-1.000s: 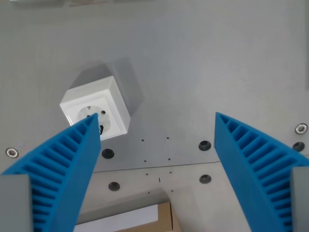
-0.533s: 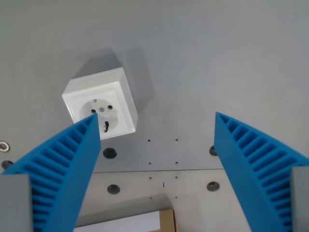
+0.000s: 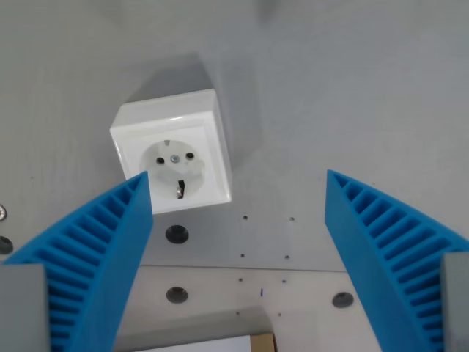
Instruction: Move above the white socket
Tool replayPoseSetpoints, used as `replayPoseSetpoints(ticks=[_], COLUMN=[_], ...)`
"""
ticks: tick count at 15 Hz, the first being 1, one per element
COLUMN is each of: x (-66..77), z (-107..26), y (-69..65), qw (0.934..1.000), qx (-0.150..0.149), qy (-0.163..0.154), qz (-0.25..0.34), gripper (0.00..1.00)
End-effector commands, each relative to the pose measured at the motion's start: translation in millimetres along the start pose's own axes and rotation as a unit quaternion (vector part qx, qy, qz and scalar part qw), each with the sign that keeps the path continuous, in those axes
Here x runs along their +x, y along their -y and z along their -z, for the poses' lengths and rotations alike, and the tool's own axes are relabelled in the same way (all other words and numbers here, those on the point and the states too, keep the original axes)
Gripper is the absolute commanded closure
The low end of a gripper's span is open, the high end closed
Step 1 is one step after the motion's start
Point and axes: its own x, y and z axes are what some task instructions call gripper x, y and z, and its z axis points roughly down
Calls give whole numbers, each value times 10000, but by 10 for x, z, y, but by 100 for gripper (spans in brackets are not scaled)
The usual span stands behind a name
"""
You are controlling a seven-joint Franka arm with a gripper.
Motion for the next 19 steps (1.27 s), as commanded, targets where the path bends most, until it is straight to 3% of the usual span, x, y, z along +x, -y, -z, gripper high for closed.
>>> replayPoseSetpoints(ticks=[1,10,19], x=[-46,-144,-187], z=[-131,-415,-551], y=[73,261,361], qw=[9971,9958,9965], qx=[-36,-113,-138], qy=[-456,-498,-464], qz=[606,761,675], gripper=[0,0,0])
